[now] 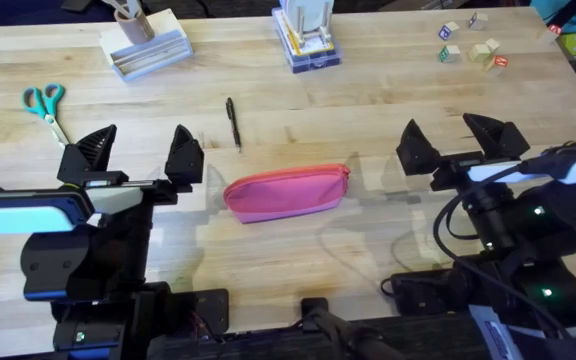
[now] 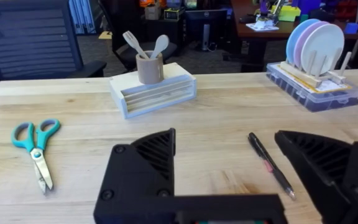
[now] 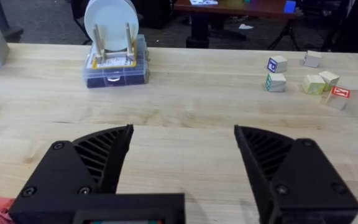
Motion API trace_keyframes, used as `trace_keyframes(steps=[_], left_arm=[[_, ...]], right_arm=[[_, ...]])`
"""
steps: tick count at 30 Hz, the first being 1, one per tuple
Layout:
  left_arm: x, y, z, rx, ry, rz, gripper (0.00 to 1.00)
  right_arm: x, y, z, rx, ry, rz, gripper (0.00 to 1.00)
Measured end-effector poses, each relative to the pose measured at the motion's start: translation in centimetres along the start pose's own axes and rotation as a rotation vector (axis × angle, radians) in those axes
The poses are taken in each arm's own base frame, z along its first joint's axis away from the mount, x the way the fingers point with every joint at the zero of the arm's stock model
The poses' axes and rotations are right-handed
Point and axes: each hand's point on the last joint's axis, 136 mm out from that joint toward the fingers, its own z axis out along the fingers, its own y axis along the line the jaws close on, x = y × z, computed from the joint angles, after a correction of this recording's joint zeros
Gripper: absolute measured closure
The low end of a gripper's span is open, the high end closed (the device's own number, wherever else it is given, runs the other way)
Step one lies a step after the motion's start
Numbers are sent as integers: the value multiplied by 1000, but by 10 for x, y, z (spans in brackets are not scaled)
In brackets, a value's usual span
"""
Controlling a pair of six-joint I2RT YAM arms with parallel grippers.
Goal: Unzip the bag, pick up the pens from the table one at a time and place them inside, then zip the bag closed.
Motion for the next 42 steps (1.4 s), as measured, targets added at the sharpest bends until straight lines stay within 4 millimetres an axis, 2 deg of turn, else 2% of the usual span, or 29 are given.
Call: trace_keyframes(steps=[17, 23, 29, 33, 38, 42], left_arm=[[0, -1, 0, 3, 2, -1, 7], [-8, -2, 0, 8, -31, -1, 7], [0, -2, -5, 7, 59, -2, 7], [-27, -1, -15, 4, 59, -2, 7], [-71, -1, -30, -4, 49, -2, 7], [-97, -1, -33, -5, 59, -2, 7]], right_arm=[[1, 0, 0, 0, 4, 0, 4], [0, -1, 0, 3, 1, 0, 4], [-1, -1, -2, 4, 22, 0, 5], [-16, 0, -10, 4, 38, 1, 4], [-59, 0, -27, 4, 17, 1, 4], [-88, 1, -41, 4, 40, 1, 5]])
